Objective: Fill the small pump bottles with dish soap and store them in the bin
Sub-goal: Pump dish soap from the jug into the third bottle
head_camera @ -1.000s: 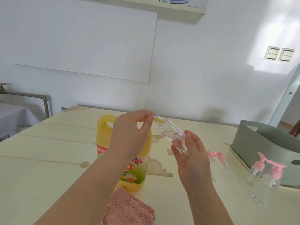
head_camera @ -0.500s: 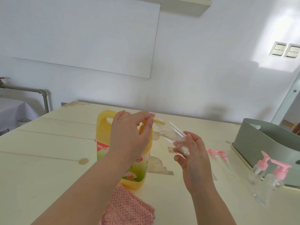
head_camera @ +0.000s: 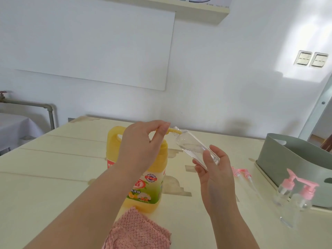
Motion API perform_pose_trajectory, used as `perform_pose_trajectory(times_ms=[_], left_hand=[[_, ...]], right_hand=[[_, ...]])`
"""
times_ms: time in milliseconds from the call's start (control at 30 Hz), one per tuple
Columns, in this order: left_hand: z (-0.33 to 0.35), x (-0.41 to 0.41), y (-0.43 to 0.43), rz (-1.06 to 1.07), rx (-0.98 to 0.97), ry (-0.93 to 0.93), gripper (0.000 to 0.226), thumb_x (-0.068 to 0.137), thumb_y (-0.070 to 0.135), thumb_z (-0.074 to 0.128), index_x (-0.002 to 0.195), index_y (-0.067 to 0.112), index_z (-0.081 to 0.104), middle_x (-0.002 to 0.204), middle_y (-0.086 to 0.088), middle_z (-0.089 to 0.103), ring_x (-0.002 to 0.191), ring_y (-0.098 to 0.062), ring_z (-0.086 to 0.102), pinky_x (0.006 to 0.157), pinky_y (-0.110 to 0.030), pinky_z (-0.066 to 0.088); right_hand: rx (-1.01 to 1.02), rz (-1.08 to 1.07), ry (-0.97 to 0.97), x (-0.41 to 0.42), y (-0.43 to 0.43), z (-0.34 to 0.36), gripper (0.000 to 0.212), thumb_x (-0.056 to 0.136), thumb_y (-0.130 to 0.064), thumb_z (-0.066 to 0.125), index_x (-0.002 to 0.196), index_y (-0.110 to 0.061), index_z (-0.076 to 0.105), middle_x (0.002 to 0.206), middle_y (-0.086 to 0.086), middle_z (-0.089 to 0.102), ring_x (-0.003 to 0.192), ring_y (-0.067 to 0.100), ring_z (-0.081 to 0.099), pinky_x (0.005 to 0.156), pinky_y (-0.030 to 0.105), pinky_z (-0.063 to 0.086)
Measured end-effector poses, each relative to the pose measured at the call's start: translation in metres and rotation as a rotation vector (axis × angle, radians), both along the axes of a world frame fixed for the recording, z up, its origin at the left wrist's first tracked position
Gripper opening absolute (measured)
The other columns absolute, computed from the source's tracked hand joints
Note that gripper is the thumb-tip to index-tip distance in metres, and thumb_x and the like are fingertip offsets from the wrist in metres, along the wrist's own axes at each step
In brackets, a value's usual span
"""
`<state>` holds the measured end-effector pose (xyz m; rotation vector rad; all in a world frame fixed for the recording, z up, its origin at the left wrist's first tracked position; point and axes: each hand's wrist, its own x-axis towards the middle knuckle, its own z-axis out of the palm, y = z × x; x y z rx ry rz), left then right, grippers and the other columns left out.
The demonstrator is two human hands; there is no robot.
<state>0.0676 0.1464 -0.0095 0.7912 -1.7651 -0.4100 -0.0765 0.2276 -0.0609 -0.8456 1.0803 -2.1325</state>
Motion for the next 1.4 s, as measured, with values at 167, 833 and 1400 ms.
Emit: perform_pose_trajectory(times_ms=[167,833,1400], left_hand=[[-0.012,-0.010,-0.004,0.052,-0.074,0.098,0.030,0.086,0.049,0.047,0.094,0.034,0.072,0.081,0.030,0.062,0.092,0.001,0.054,0.097,-0.037,0.039],[-0.003,-0.005,0.001,0.040,-0.009,0.040,0.026,0.090,0.046,0.051,0.098,0.034,0.072,0.086,0.031,0.060,0.097,0.000,0.052,0.100,-0.034,0.038],[-0.027,-0.013,-0.007,0.164,-0.216,0.009,0.031,0.089,0.040,0.041,0.090,0.029,0.070,0.087,0.021,0.066,0.089,-0.001,0.051,0.107,-0.024,0.018]], right_hand=[[-0.044,0.042,-0.045,-0.002,-0.005,-0.008,0.049,0.064,-0.036,0.085,0.104,-0.018,0.061,0.106,0.005,0.060,0.081,0.016,0.062,0.065,0.018,0.051],[-0.013,-0.007,0.085,-0.001,0.002,-0.009,0.066,0.039,-0.068,0.085,0.093,-0.035,0.067,0.113,0.000,0.064,0.101,0.018,0.065,0.076,0.022,0.053],[-0.003,0.000,-0.004,0.001,-0.011,-0.017,0.061,0.046,-0.067,0.083,0.094,-0.033,0.067,0.114,0.004,0.062,0.088,0.015,0.060,0.074,0.024,0.049]])
